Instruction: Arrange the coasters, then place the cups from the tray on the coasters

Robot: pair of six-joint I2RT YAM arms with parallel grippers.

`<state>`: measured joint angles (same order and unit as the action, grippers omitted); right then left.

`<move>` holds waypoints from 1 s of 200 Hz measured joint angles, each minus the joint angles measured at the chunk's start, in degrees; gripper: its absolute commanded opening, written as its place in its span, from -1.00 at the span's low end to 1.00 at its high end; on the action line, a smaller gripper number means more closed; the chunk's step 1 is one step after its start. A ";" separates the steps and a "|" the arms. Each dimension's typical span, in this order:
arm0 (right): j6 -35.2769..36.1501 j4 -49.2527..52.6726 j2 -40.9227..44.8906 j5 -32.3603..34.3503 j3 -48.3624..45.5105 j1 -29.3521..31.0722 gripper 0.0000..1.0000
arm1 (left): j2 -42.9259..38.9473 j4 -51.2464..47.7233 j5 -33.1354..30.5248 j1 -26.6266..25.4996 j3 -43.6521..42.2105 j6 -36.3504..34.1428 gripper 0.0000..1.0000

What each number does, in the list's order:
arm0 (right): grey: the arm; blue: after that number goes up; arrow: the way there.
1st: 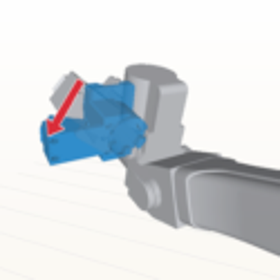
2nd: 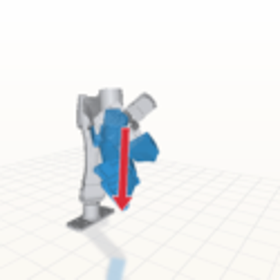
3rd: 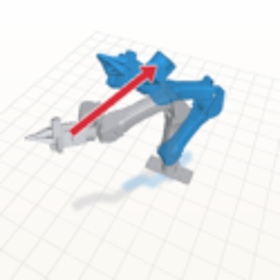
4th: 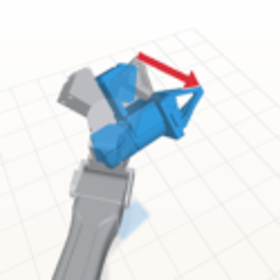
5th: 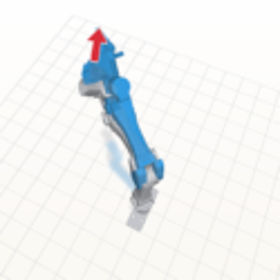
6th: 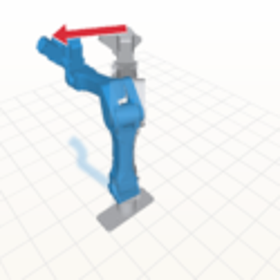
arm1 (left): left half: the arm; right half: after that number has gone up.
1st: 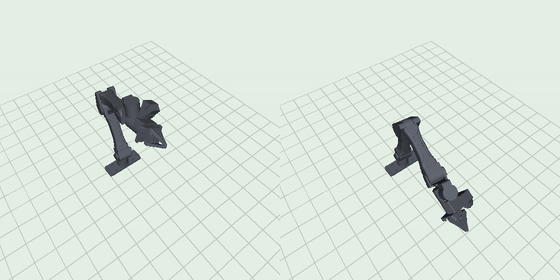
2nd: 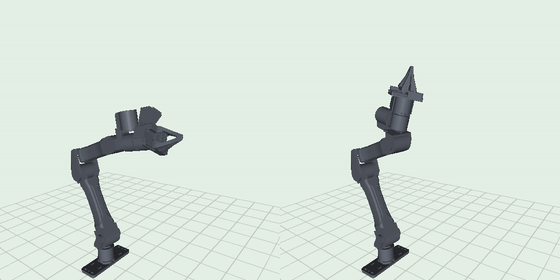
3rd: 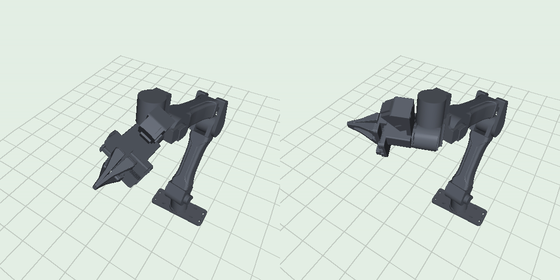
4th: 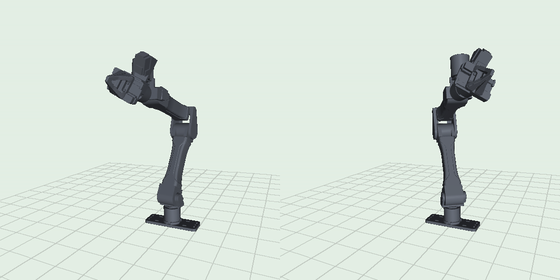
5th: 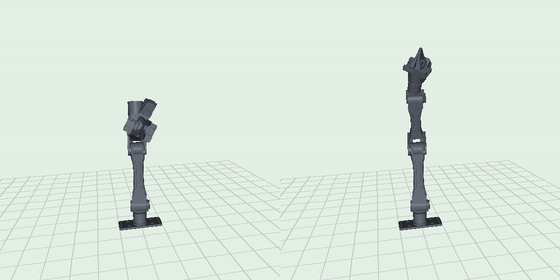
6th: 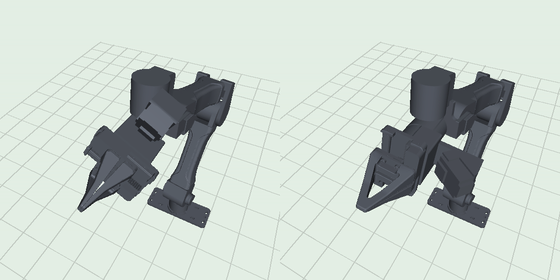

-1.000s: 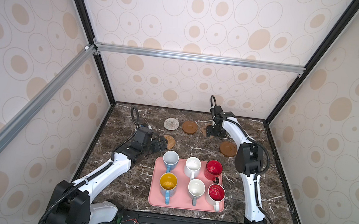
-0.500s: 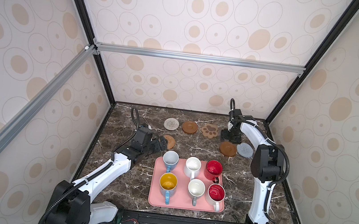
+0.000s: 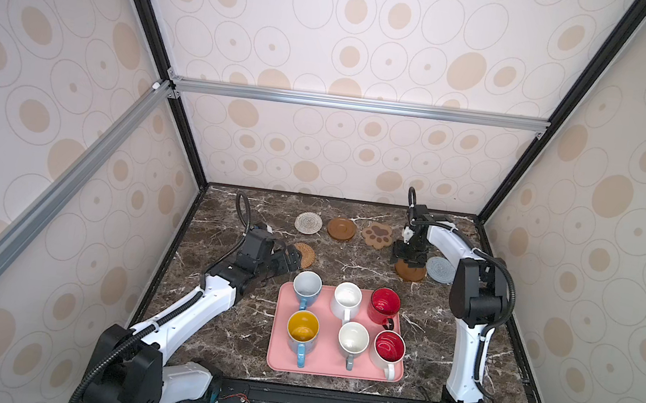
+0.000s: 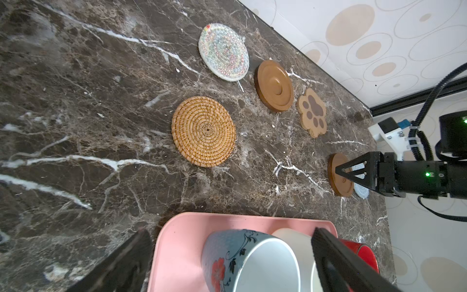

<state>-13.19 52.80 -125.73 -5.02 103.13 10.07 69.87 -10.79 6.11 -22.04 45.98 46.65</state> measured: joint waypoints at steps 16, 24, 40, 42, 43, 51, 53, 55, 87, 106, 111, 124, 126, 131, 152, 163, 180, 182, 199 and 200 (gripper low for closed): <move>-0.17 -0.02 -0.07 0.66 -0.22 0.00 0.44 | 0.00 0.02 0.00 0.00 0.00 0.00 1.00; -0.22 -0.02 -0.17 0.94 -0.24 0.00 0.46 | 0.00 0.00 0.00 0.00 0.00 -0.02 1.00; -0.33 -0.11 -0.44 1.16 -0.24 0.00 0.50 | 0.00 0.00 0.00 0.00 0.00 0.00 1.00; -0.39 -0.11 -0.52 1.14 -0.24 0.00 0.50 | 0.00 0.00 0.00 0.00 0.00 0.00 1.00; -0.39 -0.11 -0.52 1.14 -0.24 0.00 0.50 | 0.00 0.00 0.00 0.00 0.00 0.00 1.00; -0.37 -0.13 -0.79 1.14 -0.24 0.00 0.52 | 0.00 0.00 0.00 0.00 0.00 0.00 1.00; -0.37 -0.11 -0.90 1.11 -0.24 0.00 0.53 | 0.00 0.00 0.00 0.00 0.00 0.00 1.00; -0.37 -0.11 -0.98 1.09 -0.24 0.00 0.53 | 0.00 0.00 0.00 0.00 0.00 0.00 1.00; -0.39 -0.26 -2.47 0.46 -0.13 0.00 0.55 | 0.00 0.00 0.00 0.00 0.00 0.00 1.00; -0.35 -0.35 -2.51 0.11 -0.13 0.00 0.55 | 0.00 0.00 -0.02 0.00 0.00 0.00 1.00; -0.35 -0.33 -2.51 0.02 -0.13 0.00 0.55 | 0.00 0.00 0.00 0.00 0.00 0.00 1.00; -0.35 -0.35 -2.51 -0.17 -0.13 0.00 0.55 | 0.00 -0.02 0.00 0.00 0.00 0.00 1.00; -0.35 -0.35 -2.51 -0.20 -0.13 0.00 0.55 | 0.00 0.00 0.00 0.00 0.00 -0.02 1.00; -0.35 -0.33 -2.51 -0.31 -0.13 0.02 0.55 | 0.00 0.00 0.00 0.00 0.00 0.00 1.00; -0.26 -0.33 -2.54 -0.66 -0.13 0.09 0.54 | 0.00 0.00 0.00 0.00 0.00 0.00 1.00; -0.20 -0.37 -2.54 -0.87 -0.11 0.17 0.54 | 0.00 0.00 0.00 0.00 0.00 0.00 1.00; -0.17 -0.76 -2.62 -1.51 0.13 0.55 0.54 | 0.02 0.00 0.00 0.00 0.00 0.00 1.00; -0.17 -0.79 -2.62 -1.60 0.13 0.61 0.54 | 0.02 0.00 0.00 0.00 0.00 0.00 1.00; -0.20 -0.79 -2.71 -2.99 0.26 1.51 0.53 | 0.04 0.00 0.00 0.00 0.00 0.00 1.00; -0.20 -0.76 -2.73 -3.10 0.28 1.60 0.53 | 0.04 0.00 0.00 0.00 0.00 0.00 1.00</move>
<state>-13.39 52.03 -128.46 -8.12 103.42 11.66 69.91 -10.79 6.11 -22.04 45.98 46.65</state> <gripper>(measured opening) 0.768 0.999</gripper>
